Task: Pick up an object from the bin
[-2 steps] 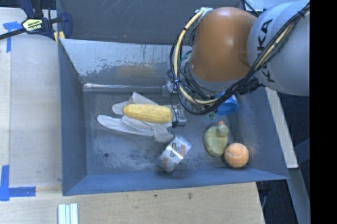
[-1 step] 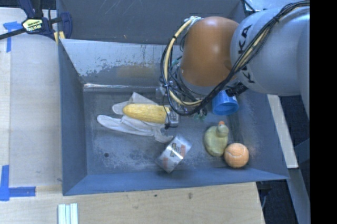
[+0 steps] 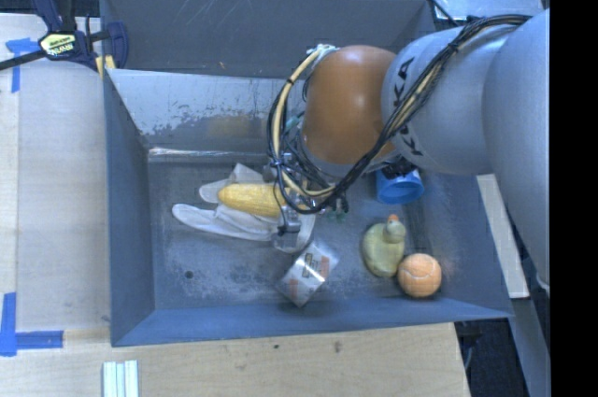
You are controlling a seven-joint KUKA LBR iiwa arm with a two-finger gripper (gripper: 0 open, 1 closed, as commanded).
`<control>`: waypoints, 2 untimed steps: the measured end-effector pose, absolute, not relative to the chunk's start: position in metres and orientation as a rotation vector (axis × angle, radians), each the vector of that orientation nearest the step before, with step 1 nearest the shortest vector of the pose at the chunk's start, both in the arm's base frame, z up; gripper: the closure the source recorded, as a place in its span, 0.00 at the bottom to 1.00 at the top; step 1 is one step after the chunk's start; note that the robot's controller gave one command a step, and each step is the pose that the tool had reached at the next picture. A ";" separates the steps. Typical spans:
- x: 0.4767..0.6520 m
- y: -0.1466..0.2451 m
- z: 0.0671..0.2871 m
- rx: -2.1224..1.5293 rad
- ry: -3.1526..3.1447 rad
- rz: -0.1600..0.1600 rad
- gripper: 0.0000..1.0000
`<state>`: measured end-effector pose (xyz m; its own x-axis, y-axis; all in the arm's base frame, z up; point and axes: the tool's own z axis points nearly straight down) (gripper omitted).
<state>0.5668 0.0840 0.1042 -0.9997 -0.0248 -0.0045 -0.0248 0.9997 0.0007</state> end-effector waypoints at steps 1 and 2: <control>0.567 0.092 0.073 0.046 3.129 0.004 1.00; 0.567 0.092 0.073 0.046 3.129 0.004 1.00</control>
Offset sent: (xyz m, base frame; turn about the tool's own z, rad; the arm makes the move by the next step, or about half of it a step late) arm 0.0000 0.0000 0.0000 0.0000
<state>0.5666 0.0923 0.0730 -0.9995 0.0296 -0.0125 0.0296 0.9996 0.0030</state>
